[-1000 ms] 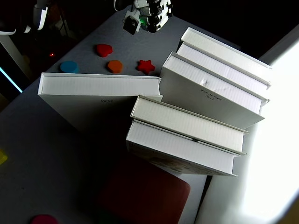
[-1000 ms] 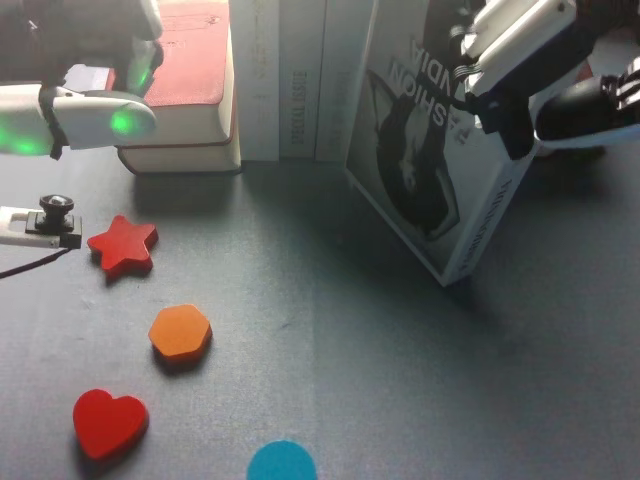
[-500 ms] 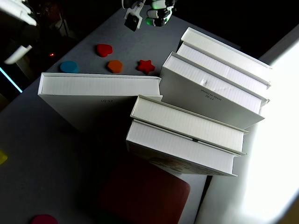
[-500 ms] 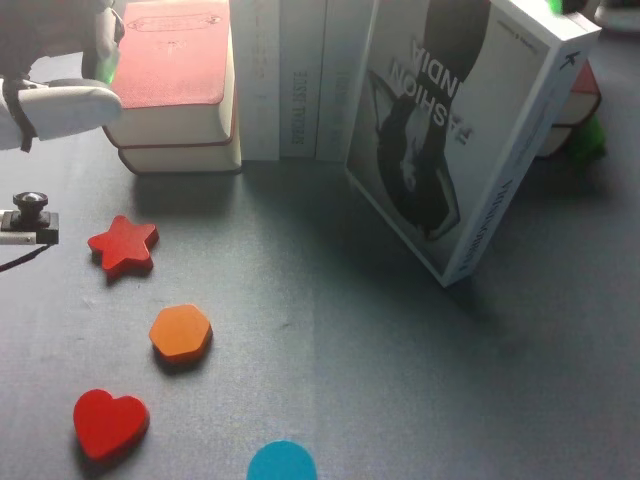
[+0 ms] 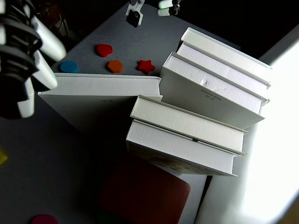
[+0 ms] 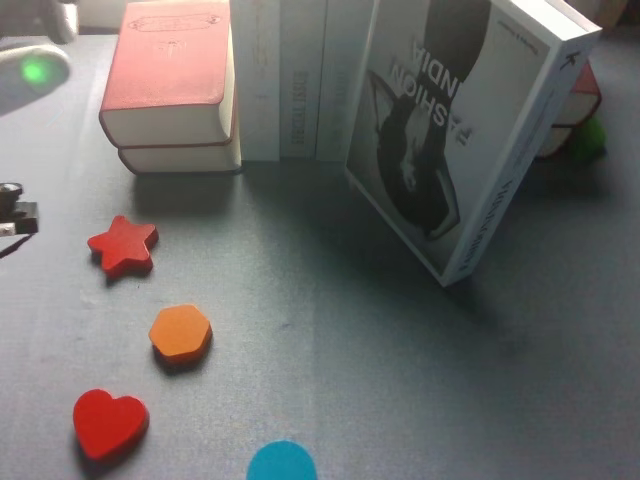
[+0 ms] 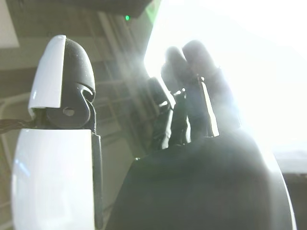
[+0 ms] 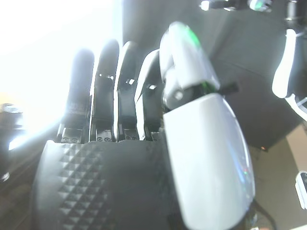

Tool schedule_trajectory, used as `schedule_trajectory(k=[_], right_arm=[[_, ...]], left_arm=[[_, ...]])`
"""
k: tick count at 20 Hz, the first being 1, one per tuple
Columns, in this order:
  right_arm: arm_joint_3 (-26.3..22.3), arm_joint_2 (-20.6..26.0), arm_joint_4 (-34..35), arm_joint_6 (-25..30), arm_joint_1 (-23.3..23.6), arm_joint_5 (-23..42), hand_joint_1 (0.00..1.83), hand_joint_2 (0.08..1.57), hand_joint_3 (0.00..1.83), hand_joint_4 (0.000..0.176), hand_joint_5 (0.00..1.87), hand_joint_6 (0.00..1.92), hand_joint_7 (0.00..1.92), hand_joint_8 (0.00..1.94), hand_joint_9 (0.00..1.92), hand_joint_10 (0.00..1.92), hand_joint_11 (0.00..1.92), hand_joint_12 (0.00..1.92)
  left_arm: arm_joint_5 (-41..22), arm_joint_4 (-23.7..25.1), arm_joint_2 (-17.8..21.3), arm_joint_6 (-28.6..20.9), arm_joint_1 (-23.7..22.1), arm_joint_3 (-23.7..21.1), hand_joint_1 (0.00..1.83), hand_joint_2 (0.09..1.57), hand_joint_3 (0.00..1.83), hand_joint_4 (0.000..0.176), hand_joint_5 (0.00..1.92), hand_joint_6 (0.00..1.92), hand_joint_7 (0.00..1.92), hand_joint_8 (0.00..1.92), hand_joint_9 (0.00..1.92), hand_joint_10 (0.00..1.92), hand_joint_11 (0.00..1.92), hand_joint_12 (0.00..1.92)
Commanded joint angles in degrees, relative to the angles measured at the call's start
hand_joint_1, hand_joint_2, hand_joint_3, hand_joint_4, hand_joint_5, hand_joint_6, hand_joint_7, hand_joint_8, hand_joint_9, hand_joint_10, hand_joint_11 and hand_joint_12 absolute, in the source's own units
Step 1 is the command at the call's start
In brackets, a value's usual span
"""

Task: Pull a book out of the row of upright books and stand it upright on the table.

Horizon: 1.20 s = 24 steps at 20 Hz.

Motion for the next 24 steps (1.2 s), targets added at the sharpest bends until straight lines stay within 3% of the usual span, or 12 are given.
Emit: schedule_trajectory(k=[1, 3, 4, 6, 7, 9, 11, 14, 16, 19, 21, 24], right_arm=[[-0.1, 0.3, 5.3, -0.8, 0.2, 6.2, 1.20, 1.15, 0.00, 0.032, 0.05, 0.41, 0.20, 0.13, 0.07, 1.02, 0.00, 1.76], [-0.5, 0.4, 5.8, -0.8, -0.6, 6.9, 1.17, 1.10, 0.00, 0.047, 0.13, 0.13, 0.26, 0.04, 0.06, 0.89, 0.00, 1.69], [-1.1, 0.5, 4.5, -0.9, -0.5, 7.0, 1.11, 1.08, 0.00, 0.088, 0.16, 0.09, 0.21, 0.01, 0.03, 0.72, 0.00, 1.53], [-1.3, -0.2, 1.4, -1.0, -0.1, 5.1, 1.24, 1.06, 0.00, 0.124, 0.22, 0.03, 0.13, 0.00, 0.07, 0.45, 0.00, 1.25], [-1.2, -0.8, -1.7, -0.5, 1.1, 3.2, 1.27, 1.03, 0.00, 0.131, 0.24, 0.01, 0.11, 0.00, 0.11, 0.31, 0.00, 1.27], [-0.3, -2.5, -10.0, 4.8, 4.6, -0.5, 1.20, 0.94, 0.00, 0.171, 0.24, 0.00, 0.09, 0.00, 0.11, 0.19, 0.00, 1.41], [1.8, -5.2, -17.4, 10.9, 6.4, -2.6, 1.13, 0.90, 0.00, 0.176, 0.19, 0.00, 0.07, 0.00, 0.16, 0.11, 0.00, 1.49], [4.2, -7.8, -24.8, 17.2, 7.6, -4.5, 1.05, 0.90, 0.00, 0.176, 0.03, 0.01, 0.00, 0.00, 0.12, 0.02, 0.00, 1.30], [4.5, -8.4, -33.1, 23.3, 10.1, -6.3, 1.08, 0.90, 0.00, 0.176, 0.00, 0.00, 0.00, 0.00, 0.09, 0.00, 0.00, 1.08], [4.5, -8.7, -40.5, 29.5, 11.8, -6.5, 1.05, 0.87, 0.00, 0.176, 0.00, 0.00, 0.00, 0.00, 0.12, 0.01, 0.00, 1.22], [4.1, -8.7, -41.7, 30.0, 12.0, -6.5, 1.04, 0.88, 0.00, 0.176, 0.00, 0.00, 0.00, 0.00, 0.16, 0.02, 0.00, 1.27], [4.2, -9.3, -45.4, 32.6, 12.3, -6.5, 1.04, 0.89, 0.00, 0.176, 0.00, 0.00, 0.00, 0.00, 0.14, 0.00, 0.00, 1.27]], left_arm=[[-7.3, -2.8, 0.6, -0.5, 0.0, -0.2, 1.14, 1.01, 0.00, 0.056, 0.16, 0.46, 0.13, 0.87, 0.18, 1.46, 0.31, 1.92], [-7.8, -3.2, 0.7, -0.5, 0.3, -0.5, 1.17, 0.98, 0.00, 0.029, 0.18, 0.30, 0.13, 0.85, 0.22, 1.45, 0.34, 1.92], [-7.8, -3.2, 0.6, -0.5, 0.3, -0.5, 1.16, 0.98, 0.00, 0.026, 0.20, 0.29, 0.11, 0.92, 0.24, 1.49, 0.34, 1.92], [-7.6, -3.1, 0.5, -0.5, 0.3, -0.3, 1.16, 1.00, 0.00, 0.023, 0.22, 0.34, 0.08, 1.02, 0.24, 1.56, 0.33, 1.92], [-7.5, -3.0, 0.2, -0.5, 0.3, -0.2, 1.18, 1.00, 0.00, 0.030, 0.22, 0.38, 0.06, 1.05, 0.22, 1.59, 0.34, 1.92], [-7.3, -2.9, -0.1, -0.5, 0.1, 0.1, 1.21, 0.98, 0.00, 0.036, 0.19, 0.38, 0.08, 1.07, 0.25, 1.61, 0.36, 1.92], [-7.2, -2.7, -0.2, -0.5, -0.1, 0.2, 1.19, 0.98, 0.00, 0.039, 0.14, 0.52, 0.04, 1.16, 0.22, 1.65, 0.37, 1.92], [-6.8, -2.1, -0.5, -0.5, -0.2, 0.5, 1.20, 0.97, 0.00, 0.036, 0.06, 0.87, 0.00, 1.26, 0.16, 1.73, 0.34, 1.92], [-6.9, -2.1, -0.6, -0.5, -0.3, 0.4, 1.21, 0.96, 0.00, 0.032, 0.08, 0.80, 0.01, 1.20, 0.20, 1.70, 0.33, 1.92], [-6.6, -1.8, -1.0, -0.5, -0.5, 0.6, 1.20, 0.98, 0.00, 0.029, 0.05, 0.91, 0.03, 1.20, 0.23, 1.69, 0.28, 1.92], [-6.6, -1.8, -1.2, -0.5, -0.5, 0.7, 1.21, 0.98, 0.00, 0.027, 0.03, 0.74, 0.00, 0.87, 0.16, 1.74, 0.34, 1.92], [-6.5, -1.6, -1.4, -0.5, -0.8, 0.8, 1.18, 0.98, 0.00, 0.027, 0.05, 0.71, 0.01, 0.83, 0.16, 1.73, 0.38, 1.92]])
